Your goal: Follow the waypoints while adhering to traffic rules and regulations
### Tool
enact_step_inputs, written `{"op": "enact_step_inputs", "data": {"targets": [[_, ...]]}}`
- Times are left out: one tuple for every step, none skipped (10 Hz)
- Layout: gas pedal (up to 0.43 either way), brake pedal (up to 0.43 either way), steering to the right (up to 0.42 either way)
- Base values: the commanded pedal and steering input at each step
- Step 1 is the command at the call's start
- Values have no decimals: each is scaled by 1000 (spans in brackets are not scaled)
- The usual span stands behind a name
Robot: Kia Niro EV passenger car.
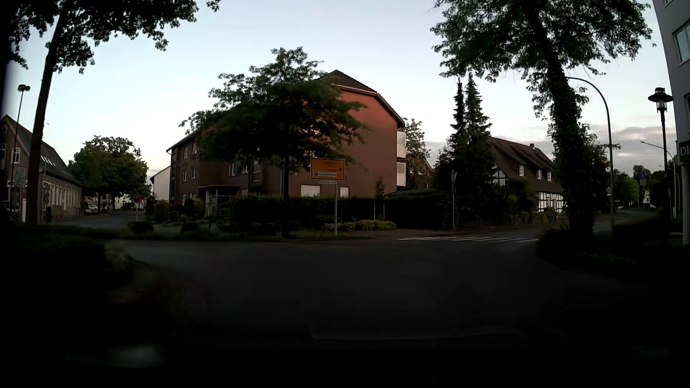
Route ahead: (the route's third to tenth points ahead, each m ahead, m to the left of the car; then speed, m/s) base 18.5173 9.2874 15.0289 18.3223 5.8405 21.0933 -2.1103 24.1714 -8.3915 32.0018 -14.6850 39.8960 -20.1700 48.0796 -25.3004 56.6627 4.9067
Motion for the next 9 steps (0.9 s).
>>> {"op": "enact_step_inputs", "data": {"targets": [[130,6,27],[130,6,-2],[130,6,-27],[130,0,-58],[130,6,-88],[130,6,-116],[130,6,-145],[130,6,-178],[130,6,-211]]}}
